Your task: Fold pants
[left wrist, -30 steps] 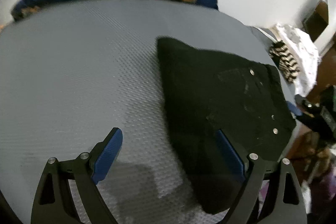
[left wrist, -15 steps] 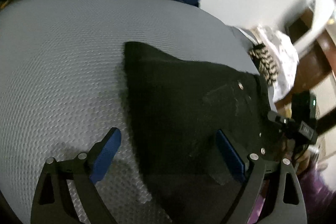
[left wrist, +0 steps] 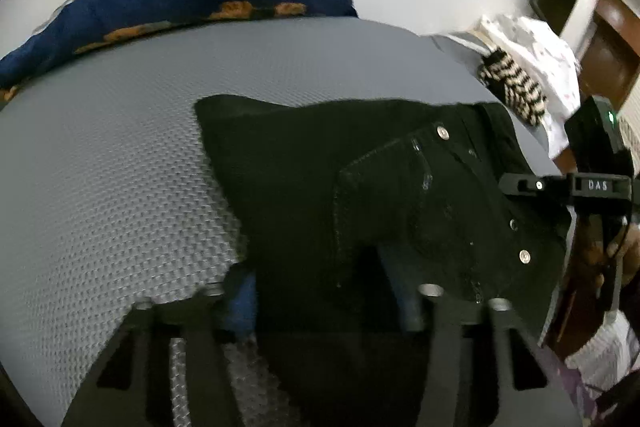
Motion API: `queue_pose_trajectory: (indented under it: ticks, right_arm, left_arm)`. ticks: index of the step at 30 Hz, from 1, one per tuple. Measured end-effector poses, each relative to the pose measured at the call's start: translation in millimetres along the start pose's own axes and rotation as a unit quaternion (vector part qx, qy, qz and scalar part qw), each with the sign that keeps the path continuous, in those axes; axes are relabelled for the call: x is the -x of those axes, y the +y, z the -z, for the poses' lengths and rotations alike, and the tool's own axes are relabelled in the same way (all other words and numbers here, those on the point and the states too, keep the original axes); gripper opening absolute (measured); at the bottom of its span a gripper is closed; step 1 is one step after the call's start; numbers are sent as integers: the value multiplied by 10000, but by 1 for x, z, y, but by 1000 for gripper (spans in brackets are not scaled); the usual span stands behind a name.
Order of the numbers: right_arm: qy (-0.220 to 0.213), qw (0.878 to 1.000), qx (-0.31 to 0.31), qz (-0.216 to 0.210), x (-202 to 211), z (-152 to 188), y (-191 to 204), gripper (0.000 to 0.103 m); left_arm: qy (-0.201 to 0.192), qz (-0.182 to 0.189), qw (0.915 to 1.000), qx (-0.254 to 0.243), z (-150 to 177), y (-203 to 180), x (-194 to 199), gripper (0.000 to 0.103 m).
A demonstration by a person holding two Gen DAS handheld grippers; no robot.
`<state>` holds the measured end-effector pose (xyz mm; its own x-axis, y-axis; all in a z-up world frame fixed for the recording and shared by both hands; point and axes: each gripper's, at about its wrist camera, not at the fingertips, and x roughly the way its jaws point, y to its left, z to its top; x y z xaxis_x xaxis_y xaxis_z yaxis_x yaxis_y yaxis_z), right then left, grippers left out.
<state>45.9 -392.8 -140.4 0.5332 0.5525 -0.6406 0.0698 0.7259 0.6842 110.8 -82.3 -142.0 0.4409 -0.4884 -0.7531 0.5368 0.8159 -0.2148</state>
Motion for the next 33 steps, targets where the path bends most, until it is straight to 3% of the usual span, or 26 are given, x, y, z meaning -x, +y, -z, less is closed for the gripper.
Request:
queue_pose_trajectory:
  ticks: [2, 8, 13, 16, 19, 21, 23, 27, 31, 33]
  right_arm:
    - [-92, 9999, -128, -51, -2, -1, 1, 24]
    - [-299, 9981, -471, -265, 5, 11, 3, 23]
    - [-339, 9934, -817, -730, -1, 23, 13, 23]
    - [-223, 9954, -592, -718, -11, 28, 28, 22]
    - [-199, 9994, -97, -247, -18, 29, 44, 24]
    - [-149, 9998, 157, 42, -21, 24, 50, 35]
    - [-93, 9991, 292, 304, -23, 21, 52, 43]
    - [38, 9994, 245, 249, -26, 21, 45, 50]
    - [109, 9994, 275, 156, -27, 20, 44, 52]
    - [124, 9992, 336, 182, -29, 21, 47, 49]
  left_arm:
    - [-40, 89, 9998, 151, -1, 7, 1, 34]
    - [-150, 108, 9998, 88, 3, 9, 16, 21]
    - [-198, 251, 9990, 311, 9, 27, 35, 19]
    - [-130, 338, 9982, 471, 20, 48, 45, 20]
    - [-66, 473, 9971, 590, 26, 60, 49, 30]
    - [-35, 443, 9963, 741, 28, 67, 51, 44]
    - [55, 403, 9943, 981, 30, 77, 49, 73]
    - [346, 1135, 9849, 1262, 31, 86, 36, 74]
    - [723, 1356, 9865, 573, 21, 63, 24, 74]
    - [725, 1397, 9860, 547, 19, 57, 21, 74]
